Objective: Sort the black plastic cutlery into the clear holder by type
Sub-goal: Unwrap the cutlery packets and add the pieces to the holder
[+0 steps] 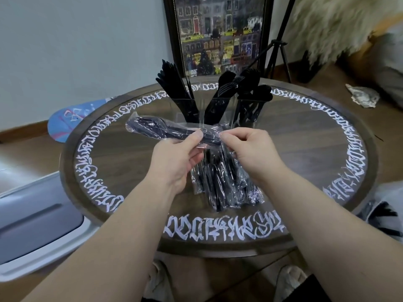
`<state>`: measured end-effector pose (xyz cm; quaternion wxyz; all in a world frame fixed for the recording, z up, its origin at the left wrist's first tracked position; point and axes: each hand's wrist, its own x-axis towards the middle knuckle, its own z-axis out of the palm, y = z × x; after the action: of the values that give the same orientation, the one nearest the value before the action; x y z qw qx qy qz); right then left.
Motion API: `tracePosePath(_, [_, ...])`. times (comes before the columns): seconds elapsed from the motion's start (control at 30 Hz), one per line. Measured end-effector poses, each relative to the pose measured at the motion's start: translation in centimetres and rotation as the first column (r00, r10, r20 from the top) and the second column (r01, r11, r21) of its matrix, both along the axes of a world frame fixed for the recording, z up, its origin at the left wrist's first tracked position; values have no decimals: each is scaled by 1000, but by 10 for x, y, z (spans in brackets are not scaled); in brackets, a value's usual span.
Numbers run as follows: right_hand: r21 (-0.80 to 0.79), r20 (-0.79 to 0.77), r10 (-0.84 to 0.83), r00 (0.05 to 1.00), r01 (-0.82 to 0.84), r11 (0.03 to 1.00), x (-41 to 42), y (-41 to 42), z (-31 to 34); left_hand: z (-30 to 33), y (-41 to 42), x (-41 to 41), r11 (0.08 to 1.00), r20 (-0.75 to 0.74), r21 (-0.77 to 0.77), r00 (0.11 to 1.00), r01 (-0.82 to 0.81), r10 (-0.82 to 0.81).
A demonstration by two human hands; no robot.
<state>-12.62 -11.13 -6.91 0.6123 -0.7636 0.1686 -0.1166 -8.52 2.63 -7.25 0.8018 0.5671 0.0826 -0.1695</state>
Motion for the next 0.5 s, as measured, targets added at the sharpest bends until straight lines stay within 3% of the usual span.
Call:
tracePosePath(0.33, [282,31,100,994,-105,954,0,2,4,-2,-8,-1,999,20,-44,1000,12,-12])
tracePosePath(0.5, [336,29,87,996,-92,937,-1,-4,7,3,-7,-2,998,27,-55,1000,6,-4])
